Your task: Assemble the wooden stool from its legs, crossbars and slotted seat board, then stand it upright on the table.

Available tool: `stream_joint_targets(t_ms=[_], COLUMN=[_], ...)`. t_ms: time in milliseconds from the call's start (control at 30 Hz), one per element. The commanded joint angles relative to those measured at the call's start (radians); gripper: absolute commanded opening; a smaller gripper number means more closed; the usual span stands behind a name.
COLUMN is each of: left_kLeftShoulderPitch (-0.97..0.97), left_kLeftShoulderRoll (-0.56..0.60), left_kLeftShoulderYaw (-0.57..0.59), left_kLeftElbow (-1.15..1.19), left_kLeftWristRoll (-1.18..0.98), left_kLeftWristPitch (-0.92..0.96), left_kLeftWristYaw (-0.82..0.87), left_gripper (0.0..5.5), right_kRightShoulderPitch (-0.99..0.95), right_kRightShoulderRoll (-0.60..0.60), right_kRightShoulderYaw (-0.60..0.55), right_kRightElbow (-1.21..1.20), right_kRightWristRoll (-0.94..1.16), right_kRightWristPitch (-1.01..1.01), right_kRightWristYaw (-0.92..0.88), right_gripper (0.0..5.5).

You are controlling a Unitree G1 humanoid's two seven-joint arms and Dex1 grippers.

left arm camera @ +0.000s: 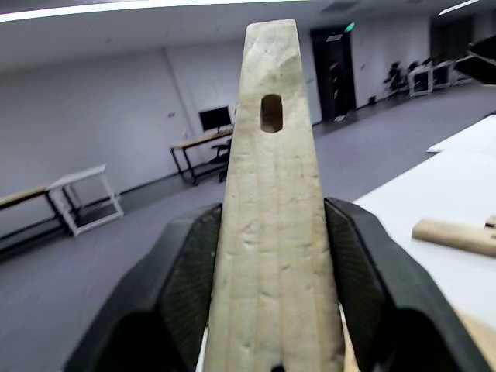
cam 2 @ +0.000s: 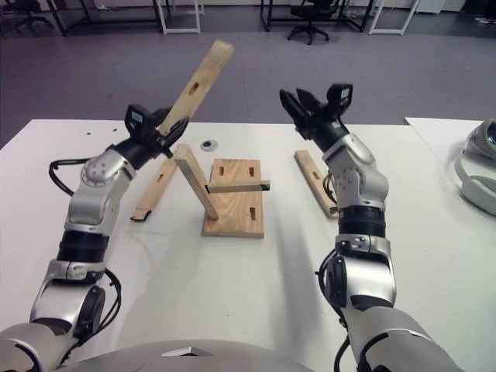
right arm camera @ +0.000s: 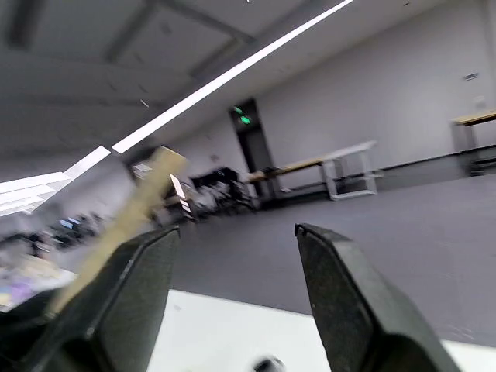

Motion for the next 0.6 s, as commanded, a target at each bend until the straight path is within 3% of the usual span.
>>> stream_joint_targets(t_ms=[33,267,600], left_kLeftShoulderPitch=[-0.114,-0.114,-0.15], left_kLeftShoulderRoll=[0.031,0.006,-0.021], left_kLeftShoulderYaw=[-0.024,-0.059,0.006], left_kLeftElbow=[0.099,0.095,0.145], left_kLeftWristRoll=[-0.005,-0.019,-0.036], left_kLeftWristPitch=[-0.106,-0.174,-0.158], left_kLeftWristYaw=[-0.138,-0.222,-0.155], left_gripper=[2.07,2.07,2.07], right_kRightShoulderPitch=[-0.138,-0.215,-0.146], right_kRightShoulderRoll=[0.073,0.12,0.105], right_kRightShoulderYaw=[-0.069,-0.093,-0.129], right_kRightElbow=[-0.033,0.041,-0.046], right_kRightWristRoll=[0.191,0.254,0.276], right_kRightWristPitch=[0.143,0.2,0.176], right_kRightWristYaw=[-0.046,-0.093,-0.098], right_gripper=[2.8,2.8,2.8])
